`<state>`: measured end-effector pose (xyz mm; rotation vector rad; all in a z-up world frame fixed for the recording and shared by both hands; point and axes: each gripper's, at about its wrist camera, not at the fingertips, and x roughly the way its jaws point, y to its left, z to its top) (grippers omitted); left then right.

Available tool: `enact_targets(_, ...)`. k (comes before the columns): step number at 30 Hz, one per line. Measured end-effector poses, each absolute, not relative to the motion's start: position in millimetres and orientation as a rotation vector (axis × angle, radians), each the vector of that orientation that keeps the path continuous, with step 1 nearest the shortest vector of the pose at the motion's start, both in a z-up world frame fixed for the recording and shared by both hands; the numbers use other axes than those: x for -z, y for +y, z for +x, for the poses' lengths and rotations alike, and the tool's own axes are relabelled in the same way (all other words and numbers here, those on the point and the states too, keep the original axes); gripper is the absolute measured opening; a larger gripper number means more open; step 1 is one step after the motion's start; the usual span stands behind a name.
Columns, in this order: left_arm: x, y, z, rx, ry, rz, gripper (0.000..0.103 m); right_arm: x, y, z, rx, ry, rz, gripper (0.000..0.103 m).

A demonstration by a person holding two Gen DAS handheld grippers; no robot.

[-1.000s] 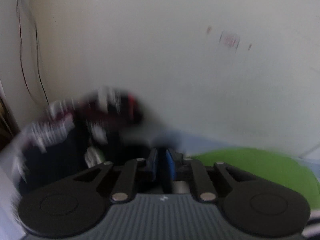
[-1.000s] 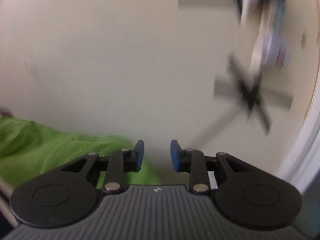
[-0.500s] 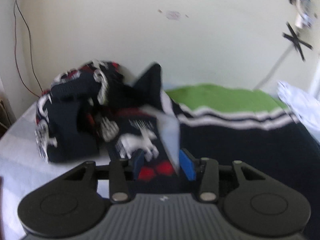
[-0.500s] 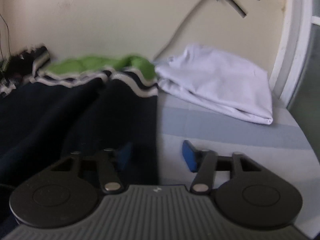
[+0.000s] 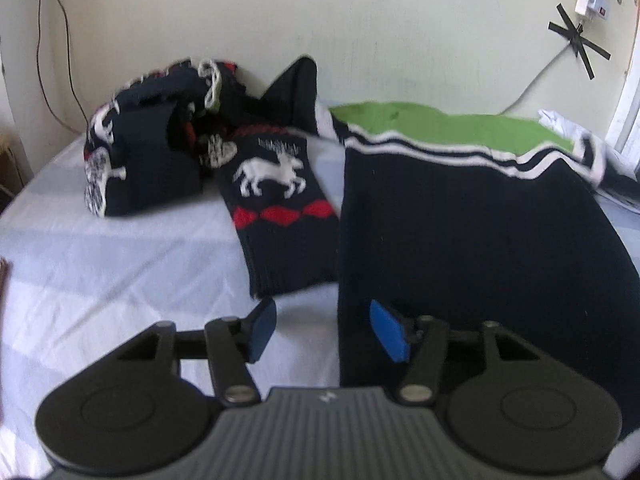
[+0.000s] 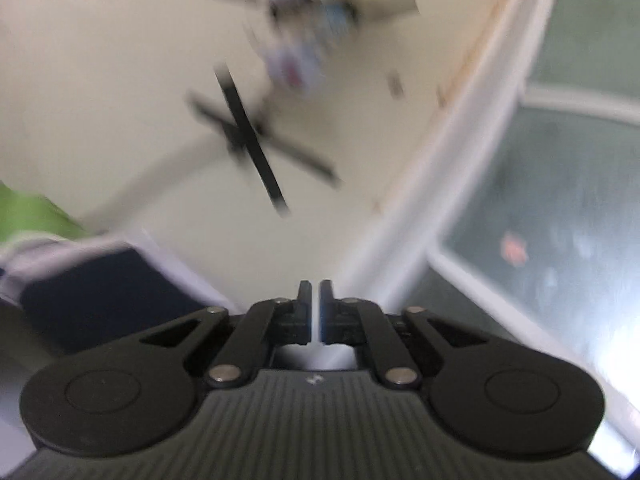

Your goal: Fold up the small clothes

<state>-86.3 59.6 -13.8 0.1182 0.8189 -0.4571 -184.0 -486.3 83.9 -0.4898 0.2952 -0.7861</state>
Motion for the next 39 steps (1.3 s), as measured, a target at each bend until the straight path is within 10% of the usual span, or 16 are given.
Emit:
enact_targets(6, 11, 67, -96, 0.475, 0.872, 0.083, 0.057, -52, -501, -252, 0.306, 0.445, 0.274, 0.019)
enact_targets(12, 11, 60, -116, 0.517, 0.894, 0.112, 0.049, -4, -396, -297, -0.038, 0.592, 0.253, 0.046)
enact_targets(16, 10, 54, -126, 0.529, 0.885, 0.148, 0.01, 19, -361, -299, -0.102, 0.589, 0.21, 0.04)
enact_targets(18, 5, 57, -127, 0.542, 0.904, 0.136, 0.009, 19, -356, -291, -0.061, 0.574, 0.089, 0.012)
enact_targets(23, -13, 60, -152, 0.646, 0.901, 0.133, 0.009, -20, -387, -320, 0.026, 0.506, 0.113, 0.011)
enact_targets(29, 5, 64, -145, 0.602, 0.931, 0.139, 0.03, -5, -401, -311, 0.072, 0.704, 0.026, 0.013)
enact_targets(32, -9, 80, -134, 0.518, 0.823, 0.077, 0.053, -29, -408, -296, 0.131, 0.631, 0.008, 0.03)
enact_targets(39, -2, 92, -88, 0.285, 0.618, 0.077, 0.064, -99, -343, -211, -0.105, 0.421, -0.128, 0.033)
